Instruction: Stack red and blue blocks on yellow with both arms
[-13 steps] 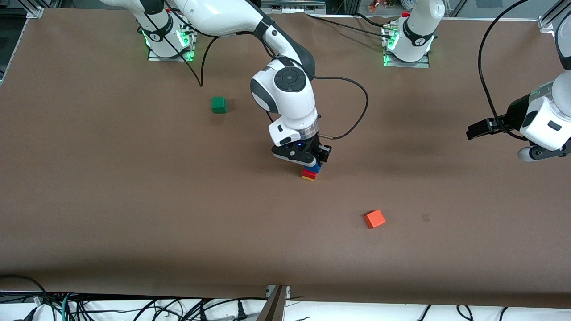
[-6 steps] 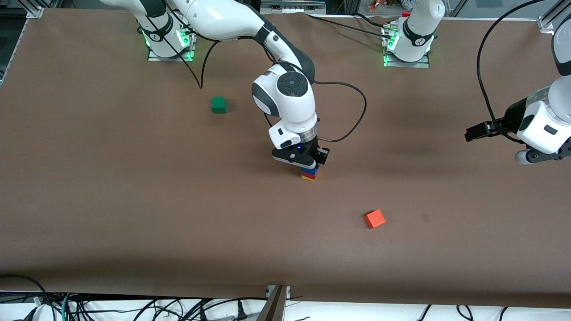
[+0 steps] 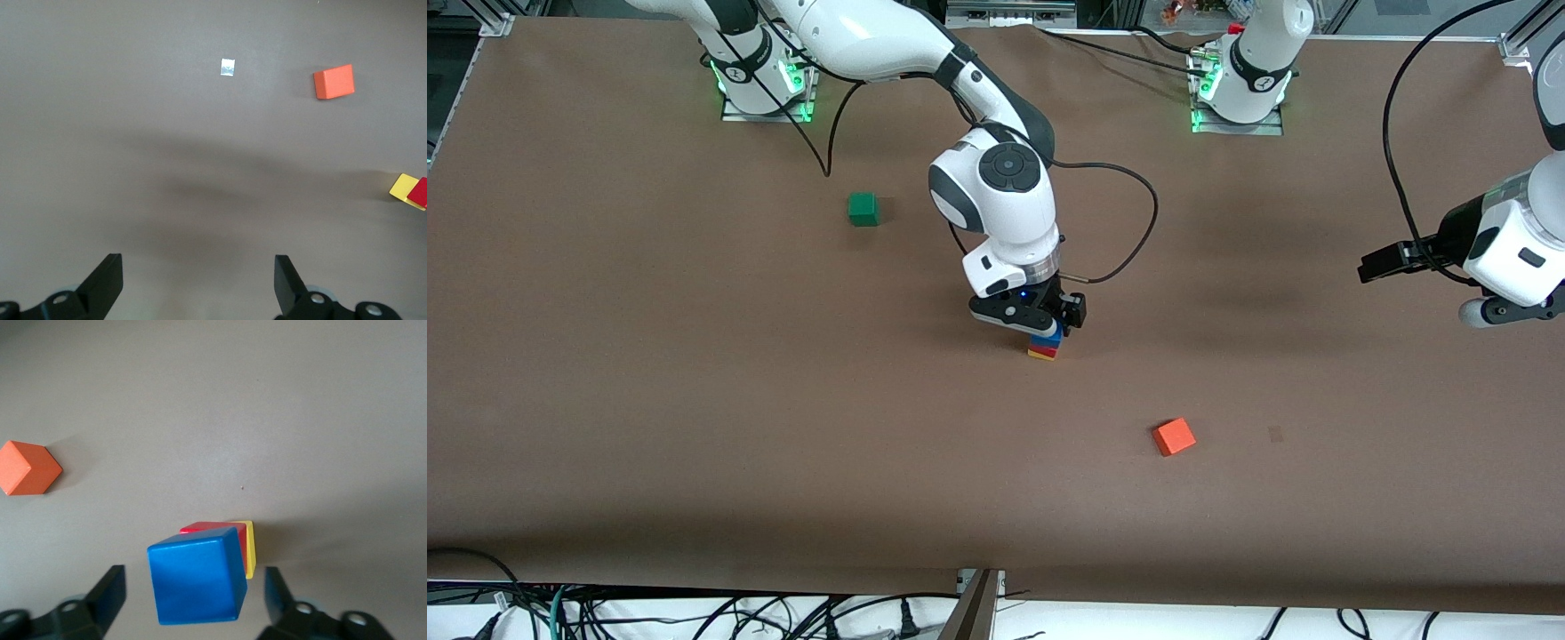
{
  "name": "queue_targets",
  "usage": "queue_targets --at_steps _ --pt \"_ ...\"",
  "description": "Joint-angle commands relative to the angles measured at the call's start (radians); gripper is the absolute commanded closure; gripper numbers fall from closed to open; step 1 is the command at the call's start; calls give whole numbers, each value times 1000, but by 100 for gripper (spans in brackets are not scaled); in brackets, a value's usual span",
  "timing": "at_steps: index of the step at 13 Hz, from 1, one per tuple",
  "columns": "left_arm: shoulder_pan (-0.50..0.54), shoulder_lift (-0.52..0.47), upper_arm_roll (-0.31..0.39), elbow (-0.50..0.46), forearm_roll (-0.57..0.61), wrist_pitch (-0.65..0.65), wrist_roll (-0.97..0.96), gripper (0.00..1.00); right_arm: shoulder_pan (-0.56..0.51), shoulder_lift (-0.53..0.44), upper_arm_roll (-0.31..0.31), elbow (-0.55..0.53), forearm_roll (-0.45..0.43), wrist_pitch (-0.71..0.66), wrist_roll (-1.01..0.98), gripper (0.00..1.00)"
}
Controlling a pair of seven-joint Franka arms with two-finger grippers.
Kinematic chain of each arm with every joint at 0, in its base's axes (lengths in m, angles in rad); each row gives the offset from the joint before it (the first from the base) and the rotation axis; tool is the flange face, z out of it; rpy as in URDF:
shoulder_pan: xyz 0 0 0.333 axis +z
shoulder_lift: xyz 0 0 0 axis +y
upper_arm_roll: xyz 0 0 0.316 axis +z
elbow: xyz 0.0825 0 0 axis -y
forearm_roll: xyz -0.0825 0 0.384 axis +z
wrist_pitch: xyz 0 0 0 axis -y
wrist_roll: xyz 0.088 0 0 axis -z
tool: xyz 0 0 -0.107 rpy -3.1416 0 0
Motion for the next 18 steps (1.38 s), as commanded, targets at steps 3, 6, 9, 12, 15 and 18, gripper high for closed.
queue_targets --at_steps 3,6,9,12,15,18 --pt "15 2 -12 11 -8 3 22 0 -20 -9 -1 35 -12 -43 -29 0" --pt "15 2 -12 11 -8 3 22 0 -88 -74 6 33 -2 -155 -115 0" --pt "16 3 -11 11 -8 3 22 0 -177 -170 5 27 48 -293 -197 0" --pt "16 3 -11 11 -8 3 24 0 -291 -268 0 18 166 -483 -413 0" --pt "16 3 -11 11 -9 3 27 0 -408 -423 -1 -94 203 -620 -628 0" --pt "16 3 -9 11 -9 3 28 0 -461 -596 -56 -243 217 -692 -769 0"
